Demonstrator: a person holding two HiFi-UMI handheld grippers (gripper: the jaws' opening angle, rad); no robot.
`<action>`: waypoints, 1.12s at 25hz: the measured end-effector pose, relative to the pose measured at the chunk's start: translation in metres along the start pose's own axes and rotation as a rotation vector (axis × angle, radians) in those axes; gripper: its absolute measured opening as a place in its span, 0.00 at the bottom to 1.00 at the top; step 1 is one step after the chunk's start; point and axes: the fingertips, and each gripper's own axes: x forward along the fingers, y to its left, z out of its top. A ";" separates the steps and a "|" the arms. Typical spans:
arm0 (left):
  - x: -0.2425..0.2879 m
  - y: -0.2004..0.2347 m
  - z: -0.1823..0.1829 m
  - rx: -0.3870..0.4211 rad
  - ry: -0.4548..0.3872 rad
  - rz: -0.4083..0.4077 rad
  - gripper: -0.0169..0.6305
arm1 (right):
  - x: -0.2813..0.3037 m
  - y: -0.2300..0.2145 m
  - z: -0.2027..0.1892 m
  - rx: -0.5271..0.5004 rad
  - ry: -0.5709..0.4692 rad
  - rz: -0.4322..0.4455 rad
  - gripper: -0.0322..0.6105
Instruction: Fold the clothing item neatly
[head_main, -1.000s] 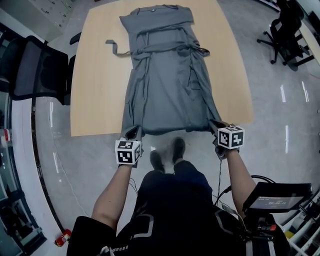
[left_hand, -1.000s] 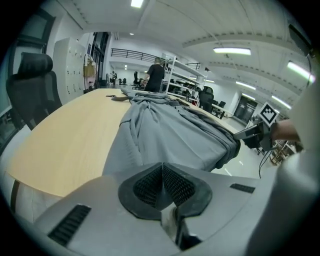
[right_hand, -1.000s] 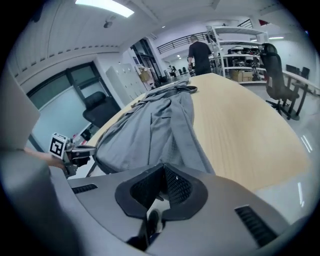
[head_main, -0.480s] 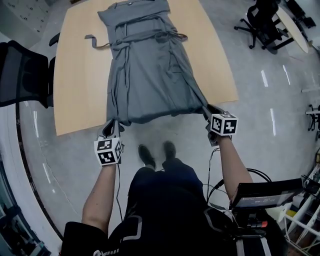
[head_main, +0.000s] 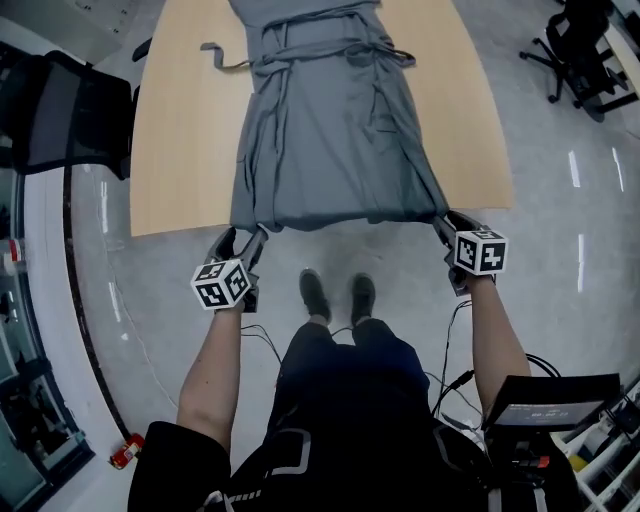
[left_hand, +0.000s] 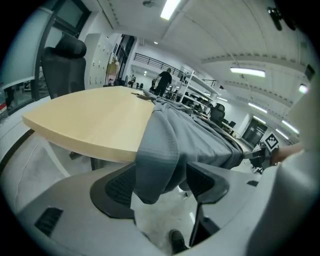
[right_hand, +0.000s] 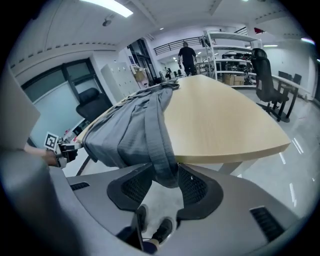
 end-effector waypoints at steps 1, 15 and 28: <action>-0.002 0.002 0.000 -0.013 -0.025 -0.022 0.48 | 0.003 0.002 -0.003 -0.001 0.007 0.025 0.27; 0.002 0.040 -0.010 0.035 0.013 -0.323 0.51 | 0.021 0.015 -0.010 0.049 -0.030 0.465 0.41; -0.018 -0.003 -0.024 -0.039 -0.037 -0.379 0.08 | -0.012 0.043 -0.039 0.071 -0.070 0.480 0.08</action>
